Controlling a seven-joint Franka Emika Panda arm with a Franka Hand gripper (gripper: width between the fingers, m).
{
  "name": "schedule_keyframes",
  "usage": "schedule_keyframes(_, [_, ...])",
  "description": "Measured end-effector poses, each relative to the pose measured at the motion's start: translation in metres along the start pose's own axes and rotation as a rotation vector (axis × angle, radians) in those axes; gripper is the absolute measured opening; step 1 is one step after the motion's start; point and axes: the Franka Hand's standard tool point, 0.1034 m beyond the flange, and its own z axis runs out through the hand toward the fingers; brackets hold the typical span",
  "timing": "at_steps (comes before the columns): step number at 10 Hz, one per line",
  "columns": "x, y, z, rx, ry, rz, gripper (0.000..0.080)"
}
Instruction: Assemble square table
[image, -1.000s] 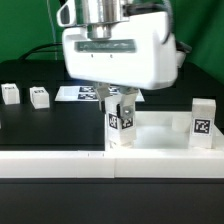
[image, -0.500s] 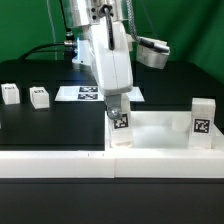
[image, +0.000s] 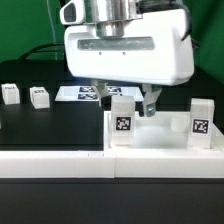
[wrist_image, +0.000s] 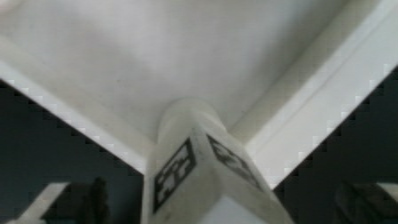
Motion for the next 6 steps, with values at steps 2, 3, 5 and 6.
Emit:
schedule_keyframes(2, [0.0006,0.0014,0.0007,-0.003,0.000,-0.104,0.0648])
schedule_keyframes(3, [0.0008,0.0018,0.0009,-0.004,0.000,-0.174,0.0648])
schedule_keyframes(5, [0.0066,0.0005,0.0019,-0.036,0.010,-0.517,0.0649])
schedule_keyframes(6, [0.0094,-0.0016,0.0023,-0.036,0.012,-0.583,0.0649])
